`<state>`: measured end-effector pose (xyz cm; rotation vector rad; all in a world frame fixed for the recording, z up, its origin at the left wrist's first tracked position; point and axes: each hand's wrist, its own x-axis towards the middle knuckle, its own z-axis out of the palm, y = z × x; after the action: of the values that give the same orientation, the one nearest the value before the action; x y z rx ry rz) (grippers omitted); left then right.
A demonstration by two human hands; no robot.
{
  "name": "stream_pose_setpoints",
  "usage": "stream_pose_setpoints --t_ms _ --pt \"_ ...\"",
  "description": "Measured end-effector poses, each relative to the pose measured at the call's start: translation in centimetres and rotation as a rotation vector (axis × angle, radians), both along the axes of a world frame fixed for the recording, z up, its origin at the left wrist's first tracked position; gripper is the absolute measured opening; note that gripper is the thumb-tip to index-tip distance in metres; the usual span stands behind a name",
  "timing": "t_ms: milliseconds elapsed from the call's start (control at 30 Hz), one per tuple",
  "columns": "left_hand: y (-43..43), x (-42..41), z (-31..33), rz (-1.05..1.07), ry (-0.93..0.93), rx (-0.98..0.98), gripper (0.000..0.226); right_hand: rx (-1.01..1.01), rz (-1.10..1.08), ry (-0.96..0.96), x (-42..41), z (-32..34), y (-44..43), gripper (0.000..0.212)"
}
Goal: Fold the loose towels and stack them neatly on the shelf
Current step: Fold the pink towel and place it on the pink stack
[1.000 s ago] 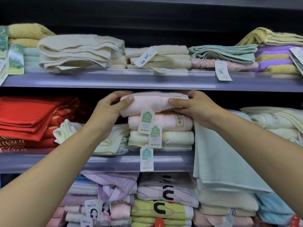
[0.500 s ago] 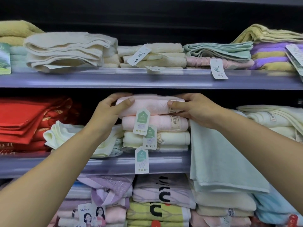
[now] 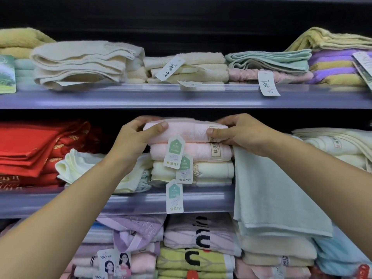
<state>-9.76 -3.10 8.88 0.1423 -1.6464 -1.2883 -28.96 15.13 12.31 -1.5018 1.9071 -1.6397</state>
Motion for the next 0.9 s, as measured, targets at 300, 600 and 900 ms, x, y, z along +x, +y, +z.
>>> stream_pose_setpoints --t_ms 300,600,900 --pt "0.4 1.6 0.1 0.103 -0.103 -0.125 0.04 -0.057 -0.136 0.229 0.0 -0.6 1.9 0.043" --pt "6.6 3.5 -2.6 0.302 -0.041 -0.543 0.017 -0.209 -0.185 0.328 -1.6 -2.2 13.2 0.017" --pt "12.8 -3.3 -5.8 0.015 -0.27 -0.526 0.034 -0.188 -0.127 0.137 -5.5 -5.6 19.9 0.038"
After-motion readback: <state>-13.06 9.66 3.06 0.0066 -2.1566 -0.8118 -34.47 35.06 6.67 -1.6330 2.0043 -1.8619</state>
